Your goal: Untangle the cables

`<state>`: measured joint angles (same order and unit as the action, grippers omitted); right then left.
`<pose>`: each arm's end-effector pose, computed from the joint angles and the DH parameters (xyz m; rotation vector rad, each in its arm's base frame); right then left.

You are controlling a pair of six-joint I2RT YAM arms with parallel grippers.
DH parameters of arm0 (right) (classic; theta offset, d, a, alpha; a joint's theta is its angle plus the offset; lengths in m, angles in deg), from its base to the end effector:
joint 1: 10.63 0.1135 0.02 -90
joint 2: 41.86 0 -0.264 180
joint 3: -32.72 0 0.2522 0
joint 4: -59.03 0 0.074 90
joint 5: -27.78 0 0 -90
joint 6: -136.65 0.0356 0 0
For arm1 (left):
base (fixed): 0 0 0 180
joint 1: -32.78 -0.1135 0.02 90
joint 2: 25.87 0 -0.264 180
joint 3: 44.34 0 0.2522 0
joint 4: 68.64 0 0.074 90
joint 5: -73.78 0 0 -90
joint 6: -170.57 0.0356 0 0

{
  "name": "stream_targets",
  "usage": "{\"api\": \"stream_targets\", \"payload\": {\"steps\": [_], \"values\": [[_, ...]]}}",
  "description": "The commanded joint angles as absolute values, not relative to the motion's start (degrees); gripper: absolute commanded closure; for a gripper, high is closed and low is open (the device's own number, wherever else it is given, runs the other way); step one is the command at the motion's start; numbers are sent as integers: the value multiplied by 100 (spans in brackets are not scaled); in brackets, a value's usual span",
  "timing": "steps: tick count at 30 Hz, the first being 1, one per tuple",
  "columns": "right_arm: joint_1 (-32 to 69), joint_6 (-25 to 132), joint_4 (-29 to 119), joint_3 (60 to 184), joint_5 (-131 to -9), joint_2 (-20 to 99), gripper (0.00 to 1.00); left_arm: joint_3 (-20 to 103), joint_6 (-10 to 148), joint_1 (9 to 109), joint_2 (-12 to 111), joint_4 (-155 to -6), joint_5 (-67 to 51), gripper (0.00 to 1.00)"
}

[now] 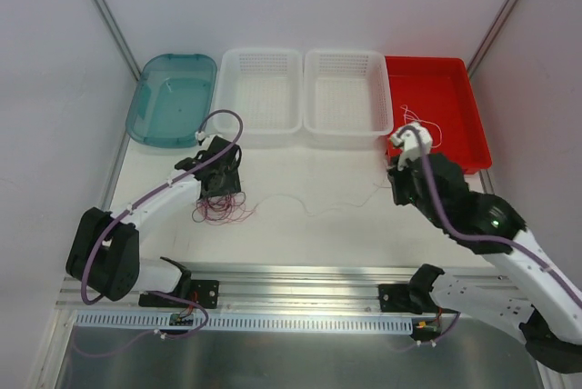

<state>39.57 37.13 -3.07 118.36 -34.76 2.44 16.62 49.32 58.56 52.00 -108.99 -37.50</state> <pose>0.0889 0.0810 0.4270 -0.6555 1.7735 0.0203 0.2431 -0.1031 0.2081 -0.2539 2.4595 0.0613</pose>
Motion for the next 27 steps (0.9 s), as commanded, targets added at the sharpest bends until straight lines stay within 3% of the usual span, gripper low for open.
{"api": "stream_targets", "payload": {"steps": [1,3,5,9,12,19,27], "values": [[3570,4383,192,10996,-3926,595,99,1600,5183,5809,4963,-10991,-3486,33],[3114,4874,501,10461,-4305,902,99,1495,5174,5810,4963,-10991,-3302,32],[2719,5155,624,10265,-4664,1209,92,1425,5113,5801,4928,-10982,-3204,32],[2637,5061,545,10290,-5070,2078,45,1275,5060,5810,4849,-10964,-3081,32],[2839,4825,694,10413,-5247,2195,30,1222,5034,5810,4831,-10938,-2993,32],[3419,4235,1555,10572,-6107,2695,29,1205,4990,5810,4910,-10859,-2879,32],[3692,4032,2127,11072,-6636,4372,34,1117,4954,5810,4858,-10806,-2817,32]]}}
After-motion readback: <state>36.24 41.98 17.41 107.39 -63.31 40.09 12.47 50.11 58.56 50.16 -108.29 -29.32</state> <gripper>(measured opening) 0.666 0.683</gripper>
